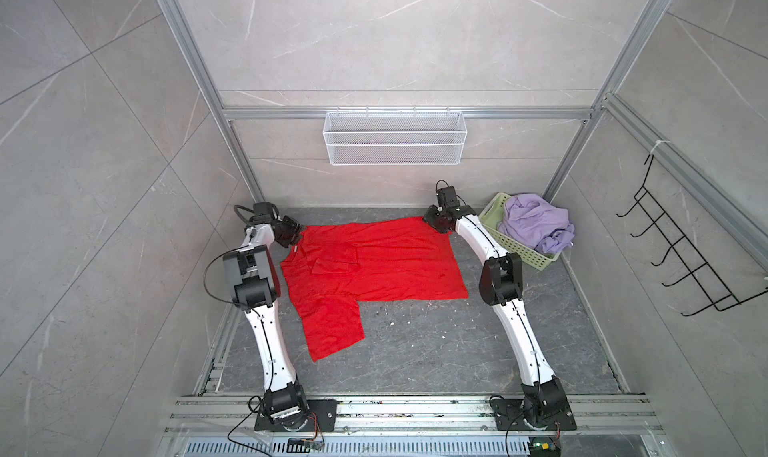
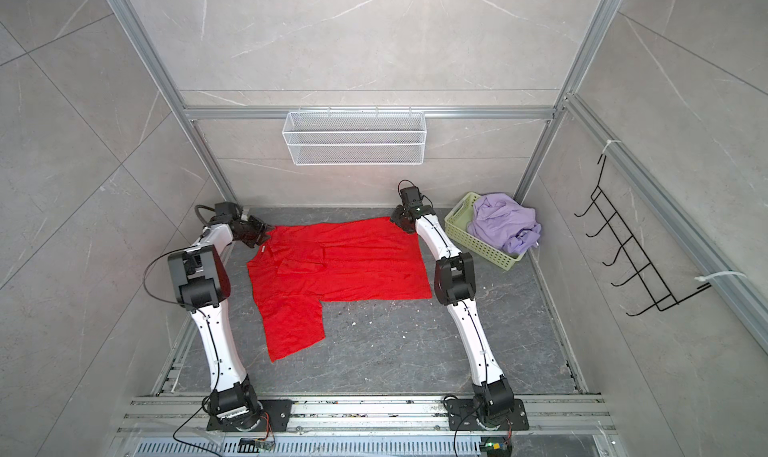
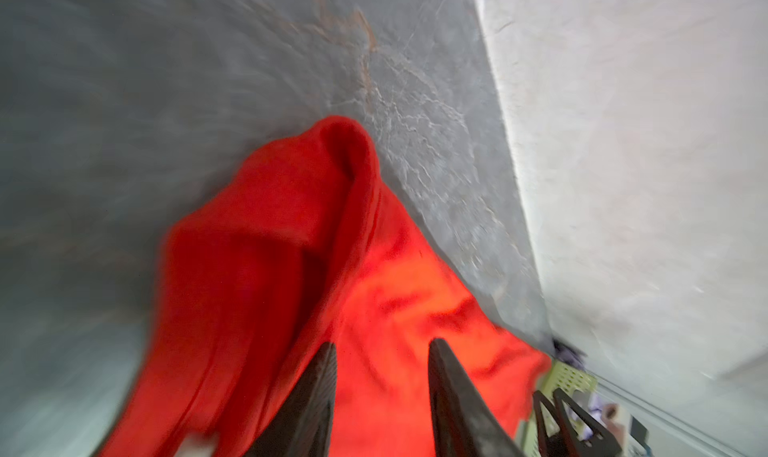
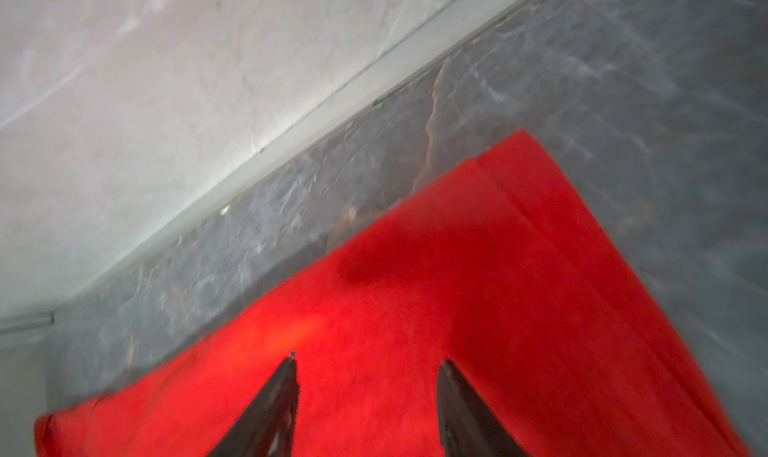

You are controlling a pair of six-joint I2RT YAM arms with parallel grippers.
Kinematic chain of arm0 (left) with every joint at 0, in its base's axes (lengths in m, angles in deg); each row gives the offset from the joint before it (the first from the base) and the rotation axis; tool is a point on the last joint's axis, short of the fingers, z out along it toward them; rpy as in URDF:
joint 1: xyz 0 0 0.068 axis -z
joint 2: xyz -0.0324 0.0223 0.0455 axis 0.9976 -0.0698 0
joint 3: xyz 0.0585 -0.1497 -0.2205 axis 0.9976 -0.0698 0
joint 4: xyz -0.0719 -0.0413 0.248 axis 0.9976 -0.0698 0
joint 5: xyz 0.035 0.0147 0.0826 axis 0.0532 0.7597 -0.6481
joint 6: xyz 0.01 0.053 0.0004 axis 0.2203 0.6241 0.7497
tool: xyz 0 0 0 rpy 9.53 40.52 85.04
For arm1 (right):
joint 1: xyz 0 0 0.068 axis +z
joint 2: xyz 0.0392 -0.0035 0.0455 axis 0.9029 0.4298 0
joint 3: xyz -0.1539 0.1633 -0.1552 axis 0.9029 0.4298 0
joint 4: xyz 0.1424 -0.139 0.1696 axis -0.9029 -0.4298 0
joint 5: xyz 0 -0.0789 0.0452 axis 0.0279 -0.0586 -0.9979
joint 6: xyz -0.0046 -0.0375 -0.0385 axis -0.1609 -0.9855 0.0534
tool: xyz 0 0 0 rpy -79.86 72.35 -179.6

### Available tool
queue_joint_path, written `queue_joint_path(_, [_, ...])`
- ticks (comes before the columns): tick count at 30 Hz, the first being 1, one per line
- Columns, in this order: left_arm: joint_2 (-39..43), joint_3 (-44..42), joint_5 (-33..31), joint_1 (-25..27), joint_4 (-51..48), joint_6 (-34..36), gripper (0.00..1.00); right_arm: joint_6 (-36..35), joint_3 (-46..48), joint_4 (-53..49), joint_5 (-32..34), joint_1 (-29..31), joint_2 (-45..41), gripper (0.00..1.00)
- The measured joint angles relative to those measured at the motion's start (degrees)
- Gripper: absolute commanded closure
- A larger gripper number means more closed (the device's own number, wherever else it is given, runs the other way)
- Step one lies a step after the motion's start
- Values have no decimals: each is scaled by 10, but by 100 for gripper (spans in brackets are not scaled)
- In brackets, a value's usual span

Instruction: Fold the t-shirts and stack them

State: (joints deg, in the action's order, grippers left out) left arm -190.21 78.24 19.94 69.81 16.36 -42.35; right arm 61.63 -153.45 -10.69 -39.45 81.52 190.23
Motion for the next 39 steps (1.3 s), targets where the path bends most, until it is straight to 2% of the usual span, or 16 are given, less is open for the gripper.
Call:
queue_joint_path(7, [186,-79,-1,-38,-19,37,56,-23,247,23,26,24,-253,44])
queue_joint_path(13, [357,-289,-17,-23,-32,36,53,31,545,82,70,67,-482,44])
queue_joint_path(17, [417,-406,-40,-10,-97,51,52,75,720,85,106,92,-573,42])
queue_joint_path(20, [472,-469,-77,8,-155,70,52,106,813,83,119,104,-620,40])
queue_joint_path(25, [592,-556,-116,60,-213,80,50,138,906,82,130,108,-679,35])
queue_joint_path(29, [661,-612,-153,100,-272,79,47,142,934,81,131,107,-701,31])
queue_joint_path(34, [679,-632,-199,148,-324,65,46,136,950,99,123,98,-702,30])
queue_joint_path(39, [676,-635,-222,166,-340,42,45,136,979,135,98,67,-702,30])
